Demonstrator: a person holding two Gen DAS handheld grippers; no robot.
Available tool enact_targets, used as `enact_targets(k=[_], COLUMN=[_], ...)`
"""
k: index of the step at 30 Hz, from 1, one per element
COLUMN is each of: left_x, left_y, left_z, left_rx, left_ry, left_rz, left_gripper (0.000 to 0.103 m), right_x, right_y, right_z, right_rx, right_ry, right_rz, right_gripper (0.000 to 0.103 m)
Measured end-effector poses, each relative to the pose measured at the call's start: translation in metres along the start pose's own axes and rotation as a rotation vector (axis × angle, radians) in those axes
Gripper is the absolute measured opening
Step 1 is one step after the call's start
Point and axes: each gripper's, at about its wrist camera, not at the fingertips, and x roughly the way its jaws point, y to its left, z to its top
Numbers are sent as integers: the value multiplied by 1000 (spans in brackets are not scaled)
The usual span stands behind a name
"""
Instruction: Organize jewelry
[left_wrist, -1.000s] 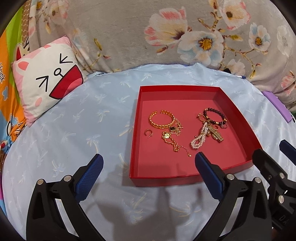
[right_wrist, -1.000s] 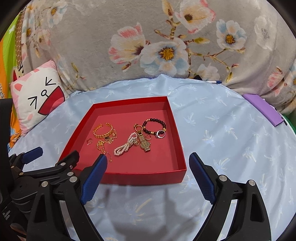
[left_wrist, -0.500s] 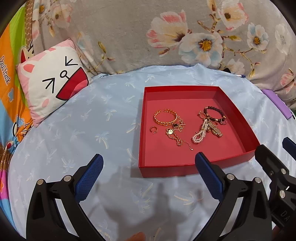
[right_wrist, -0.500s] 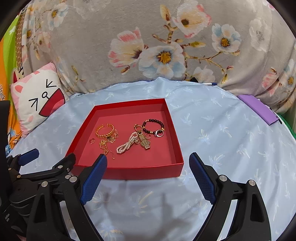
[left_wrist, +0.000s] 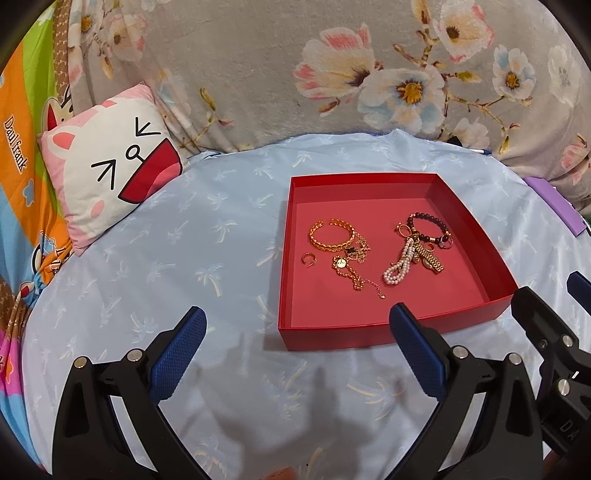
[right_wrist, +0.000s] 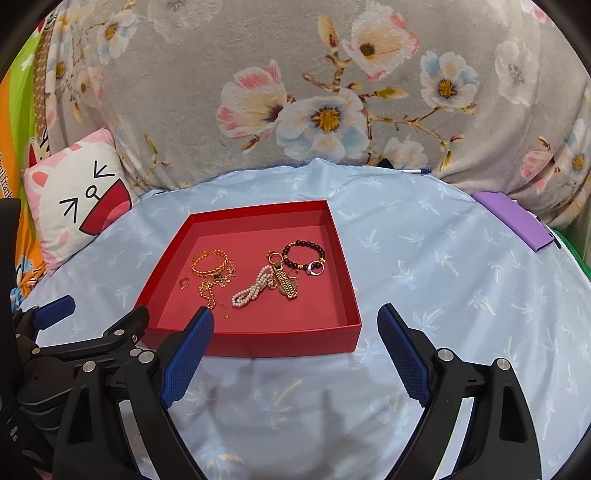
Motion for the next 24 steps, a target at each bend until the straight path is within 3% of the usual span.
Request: enact_targets(k=[24], left_x=[0], left_y=[0], left_z=[1], left_rx=[-1], left_ry=[1], left_rz=[6], left_gripper=[97], right_x=[0], right_y=[-1], right_z=[0], right_rx=[1], right_ry=[-1], right_rz=[1], right_gripper=[88])
